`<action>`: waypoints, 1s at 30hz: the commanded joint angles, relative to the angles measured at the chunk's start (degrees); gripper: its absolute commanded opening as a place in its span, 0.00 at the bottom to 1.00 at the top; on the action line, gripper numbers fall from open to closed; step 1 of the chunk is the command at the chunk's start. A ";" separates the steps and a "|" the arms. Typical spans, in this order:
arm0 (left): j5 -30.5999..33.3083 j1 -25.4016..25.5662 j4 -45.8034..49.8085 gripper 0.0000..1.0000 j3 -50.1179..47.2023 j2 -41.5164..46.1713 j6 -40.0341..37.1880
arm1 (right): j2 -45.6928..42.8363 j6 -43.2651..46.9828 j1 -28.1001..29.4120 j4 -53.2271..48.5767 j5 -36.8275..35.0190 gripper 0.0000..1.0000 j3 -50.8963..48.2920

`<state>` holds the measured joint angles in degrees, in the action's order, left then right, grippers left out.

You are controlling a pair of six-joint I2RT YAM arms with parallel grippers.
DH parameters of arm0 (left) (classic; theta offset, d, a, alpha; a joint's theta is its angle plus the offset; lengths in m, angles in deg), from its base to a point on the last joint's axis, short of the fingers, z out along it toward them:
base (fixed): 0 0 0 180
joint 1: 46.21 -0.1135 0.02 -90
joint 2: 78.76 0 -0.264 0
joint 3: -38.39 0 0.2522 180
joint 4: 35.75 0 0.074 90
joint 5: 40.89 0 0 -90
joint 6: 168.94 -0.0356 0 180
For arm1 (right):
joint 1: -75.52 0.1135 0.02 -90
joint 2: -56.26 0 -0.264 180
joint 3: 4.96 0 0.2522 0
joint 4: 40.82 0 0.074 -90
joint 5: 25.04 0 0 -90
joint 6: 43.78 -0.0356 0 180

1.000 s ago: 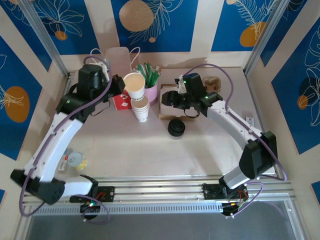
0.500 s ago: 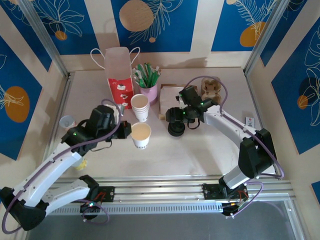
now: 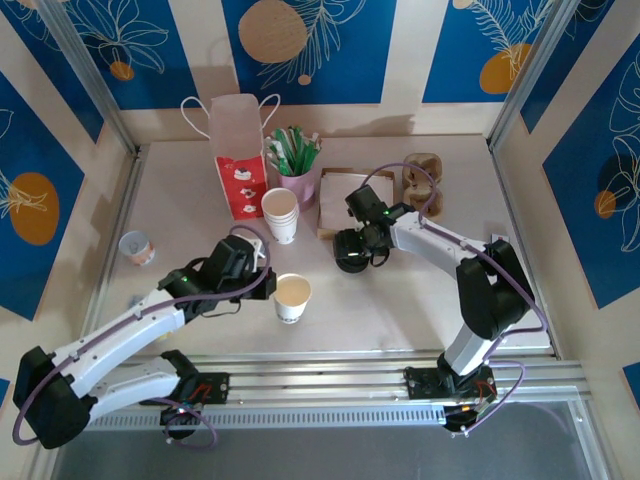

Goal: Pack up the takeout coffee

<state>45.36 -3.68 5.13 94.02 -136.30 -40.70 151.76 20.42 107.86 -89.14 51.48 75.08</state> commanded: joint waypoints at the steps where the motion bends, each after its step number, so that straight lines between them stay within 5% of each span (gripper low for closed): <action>1: 1.45 0.78 -5.40 0.00 -1.94 -0.62 1.67 | 0.63 0.93 0.70 -1.51 -2.63 0.81 0.16; 12: 3.65 1.71 -6.57 0.00 -3.91 -1.04 1.13 | 3.23 1.28 1.41 -1.82 -4.24 0.82 0.59; 21: 7.55 1.69 1.54 0.50 1.88 2.34 -3.93 | 3.97 2.39 0.89 -1.45 -3.26 0.78 1.44; 30: 13.74 1.72 10.68 0.69 8.62 5.49 -9.76 | 5.10 3.38 0.89 -1.79 -2.83 0.70 2.54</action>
<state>55.50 -2.42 10.39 99.96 -132.00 -47.37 155.94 22.89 108.88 -90.02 47.57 76.28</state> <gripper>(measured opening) 0.677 0.710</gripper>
